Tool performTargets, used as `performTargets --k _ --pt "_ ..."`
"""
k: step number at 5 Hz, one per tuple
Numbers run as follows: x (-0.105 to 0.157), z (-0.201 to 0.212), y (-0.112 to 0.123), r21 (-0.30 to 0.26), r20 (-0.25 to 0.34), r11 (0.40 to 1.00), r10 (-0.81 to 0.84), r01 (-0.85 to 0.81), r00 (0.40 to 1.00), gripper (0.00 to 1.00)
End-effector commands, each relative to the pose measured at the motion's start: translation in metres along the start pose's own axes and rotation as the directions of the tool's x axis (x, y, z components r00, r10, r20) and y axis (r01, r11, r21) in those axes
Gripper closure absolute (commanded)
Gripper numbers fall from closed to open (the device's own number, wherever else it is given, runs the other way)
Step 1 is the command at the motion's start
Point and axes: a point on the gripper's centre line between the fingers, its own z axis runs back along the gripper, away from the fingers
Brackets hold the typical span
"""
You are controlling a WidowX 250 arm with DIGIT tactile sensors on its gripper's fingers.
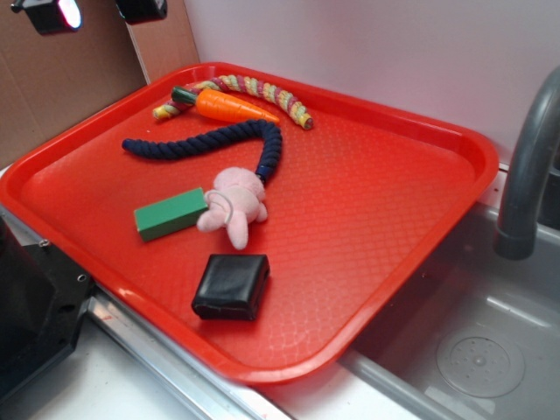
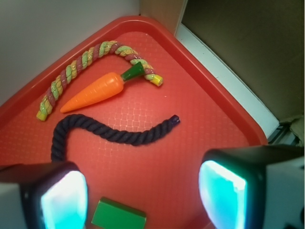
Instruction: Grab the carrot.
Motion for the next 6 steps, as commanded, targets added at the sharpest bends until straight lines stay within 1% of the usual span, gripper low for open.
performTargets --k 1,2,3,4,5,6 --pt "0.042 -0.038 -0.006 0.05 0.108 0.979 0.193 -0.199 0.975 0.0" --pt "0.064 -0.068 -0.017 -0.024 0.101 0.965 0.263 -0.262 0.959 0.0" --pt "0.075 -0.089 -0.021 -0.06 0.146 0.94 0.342 -0.337 0.928 0.0" --pt "0.085 -0.119 -0.028 -0.068 0.069 0.943 0.33 -0.326 0.941 0.0" --pt "0.089 -0.13 -0.033 0.003 0.074 0.93 0.367 -0.369 0.927 0.0" --pt "0.088 -0.144 -0.033 0.036 0.029 0.935 0.351 -0.352 0.936 0.0"
